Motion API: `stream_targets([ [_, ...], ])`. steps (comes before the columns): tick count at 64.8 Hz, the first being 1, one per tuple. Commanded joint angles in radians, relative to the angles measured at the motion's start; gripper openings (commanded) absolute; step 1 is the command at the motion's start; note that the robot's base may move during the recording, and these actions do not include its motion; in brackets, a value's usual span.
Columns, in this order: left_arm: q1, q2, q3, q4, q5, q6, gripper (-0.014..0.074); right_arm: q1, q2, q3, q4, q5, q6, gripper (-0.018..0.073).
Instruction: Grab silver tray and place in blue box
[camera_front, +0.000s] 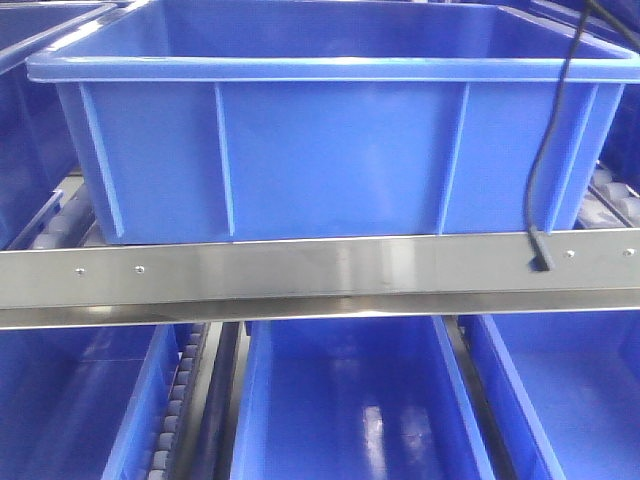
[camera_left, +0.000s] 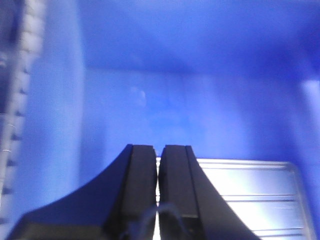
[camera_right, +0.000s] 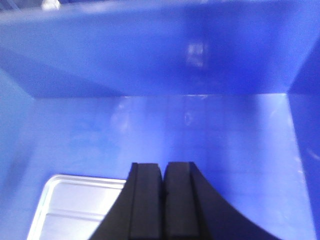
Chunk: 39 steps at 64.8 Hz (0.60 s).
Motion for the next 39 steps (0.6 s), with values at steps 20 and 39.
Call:
stream_targets([
  [20,-0.002,-0.482,0.642,0.017,-0.593,-0.001,0.0004,0.011,-0.453,0.673,-0.216,-0.723,-0.005,0.0053],
  [39,-0.002,-0.904,1.224,0.114,-0.825,-0.001,0.0003,0.011,-0.789,1.077,-0.22,-0.774,-0.005,0.0053],
])
